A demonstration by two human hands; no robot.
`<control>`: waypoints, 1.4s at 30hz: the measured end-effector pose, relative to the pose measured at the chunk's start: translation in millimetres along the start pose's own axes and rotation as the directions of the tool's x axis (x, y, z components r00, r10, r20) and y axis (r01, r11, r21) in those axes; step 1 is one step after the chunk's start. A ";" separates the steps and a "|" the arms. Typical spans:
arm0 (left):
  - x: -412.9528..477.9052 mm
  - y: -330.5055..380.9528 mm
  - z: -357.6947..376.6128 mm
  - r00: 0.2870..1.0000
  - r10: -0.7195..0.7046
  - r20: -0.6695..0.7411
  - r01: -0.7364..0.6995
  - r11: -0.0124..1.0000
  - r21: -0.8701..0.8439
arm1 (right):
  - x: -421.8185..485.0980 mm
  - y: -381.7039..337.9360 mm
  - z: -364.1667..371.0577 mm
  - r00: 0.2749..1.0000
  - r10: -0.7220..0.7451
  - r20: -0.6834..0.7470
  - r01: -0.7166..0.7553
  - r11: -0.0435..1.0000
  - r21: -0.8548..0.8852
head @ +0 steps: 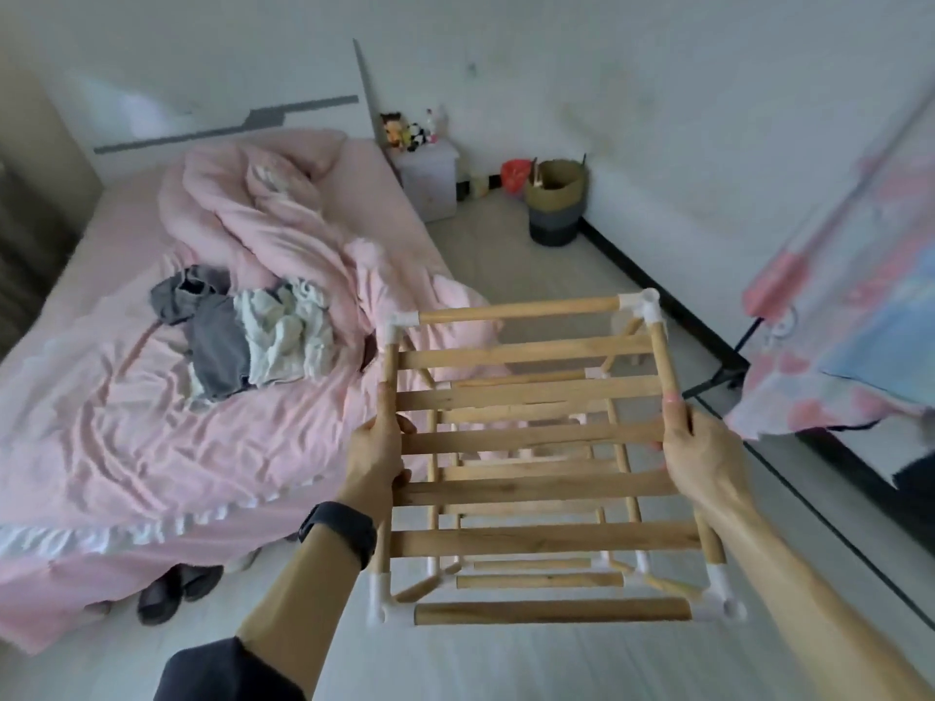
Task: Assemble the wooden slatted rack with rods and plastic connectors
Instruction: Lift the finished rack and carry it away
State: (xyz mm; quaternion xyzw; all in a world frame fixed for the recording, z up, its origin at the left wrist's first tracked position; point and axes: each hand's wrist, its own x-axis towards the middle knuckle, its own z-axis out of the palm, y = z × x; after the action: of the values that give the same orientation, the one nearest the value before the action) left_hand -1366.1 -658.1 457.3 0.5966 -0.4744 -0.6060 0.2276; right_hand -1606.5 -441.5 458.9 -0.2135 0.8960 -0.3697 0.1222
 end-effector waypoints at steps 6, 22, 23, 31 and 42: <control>69.8 57.9 105.2 0.988 0.007 0.151 -0.014 0.999 0.047 | 92.8 12.5 -28.3 0.990 0.095 -0.101 -0.097 0.995 -0.014; 222.8 201.0 328.8 0.935 -0.004 0.355 -0.078 0.974 0.215 | 318.9 16.8 -62.1 0.941 0.194 -0.279 -0.205 0.979 -0.010; 232.7 206.9 342.6 0.937 -0.006 0.350 -0.076 0.972 0.222 | 337.8 20.2 -62.1 0.940 0.190 -0.283 -0.202 0.979 -0.011; 313.1 261.6 445.2 0.954 -0.038 0.297 -0.029 0.975 0.218 | 499.4 33.3 -55.2 0.960 0.169 -0.225 -0.169 0.985 0.019; 455.4 343.1 515.6 0.981 -0.083 0.173 0.056 0.987 0.152 | 707.1 -11.5 -8.5 0.988 0.141 -0.064 -0.141 0.990 0.006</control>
State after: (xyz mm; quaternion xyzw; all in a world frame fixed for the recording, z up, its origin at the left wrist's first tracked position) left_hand -2033.9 -1038.1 433.4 0.5712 -0.5150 -0.6281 0.1183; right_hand -2227.9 -778.1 429.8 -0.1375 0.9121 -0.3673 0.1195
